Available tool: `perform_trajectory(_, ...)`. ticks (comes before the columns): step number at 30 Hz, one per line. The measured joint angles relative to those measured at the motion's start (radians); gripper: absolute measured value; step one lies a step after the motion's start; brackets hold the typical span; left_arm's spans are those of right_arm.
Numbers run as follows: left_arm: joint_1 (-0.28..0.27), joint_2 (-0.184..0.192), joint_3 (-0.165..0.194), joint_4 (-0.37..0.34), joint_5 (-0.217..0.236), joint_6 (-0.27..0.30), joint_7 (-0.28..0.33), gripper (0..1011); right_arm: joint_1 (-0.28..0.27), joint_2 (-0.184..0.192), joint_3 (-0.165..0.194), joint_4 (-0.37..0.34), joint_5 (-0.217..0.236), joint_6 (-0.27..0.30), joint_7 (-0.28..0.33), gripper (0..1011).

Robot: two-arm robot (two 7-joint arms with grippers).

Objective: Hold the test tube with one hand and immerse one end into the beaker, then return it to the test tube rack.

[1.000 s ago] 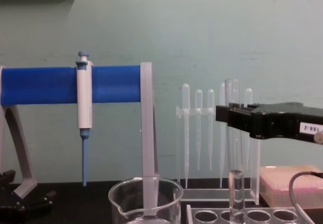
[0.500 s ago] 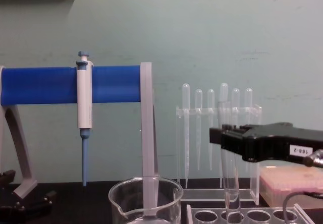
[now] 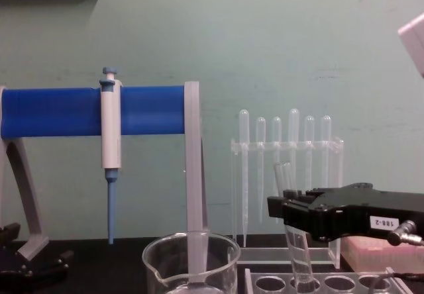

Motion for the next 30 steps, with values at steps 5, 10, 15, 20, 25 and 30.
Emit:
perform_trajectory(5,0.000,0.000,0.000,0.000,0.000,0.000,0.000,1000,0.008,0.002,-0.007,0.002,-0.016,0.017,0.004,256)
perform_trajectory(10,0.000,0.000,0.000,0.000,0.000,0.000,0.000,1000,0.005,0.003,-0.006,-0.007,-0.024,0.034,0.003,422)
perform_trajectory(15,0.000,0.000,0.000,0.000,0.000,0.000,0.000,1000,-0.025,0.018,0.014,-0.042,-0.026,0.054,-0.013,586)
perform_trajectory(20,0.000,0.000,0.000,0.000,0.000,0.000,0.000,1000,-0.094,0.049,0.058,-0.096,-0.013,0.077,-0.036,726)
perform_trajectory(25,0.000,0.000,0.000,0.000,0.000,0.000,0.000,1000,-0.170,0.077,0.124,-0.125,0.006,0.074,-0.065,892)
perform_trajectory(30,0.000,0.000,0.000,0.000,0.000,0.000,0.000,1000,-0.229,0.070,0.198,-0.111,0.008,0.025,-0.116,998)
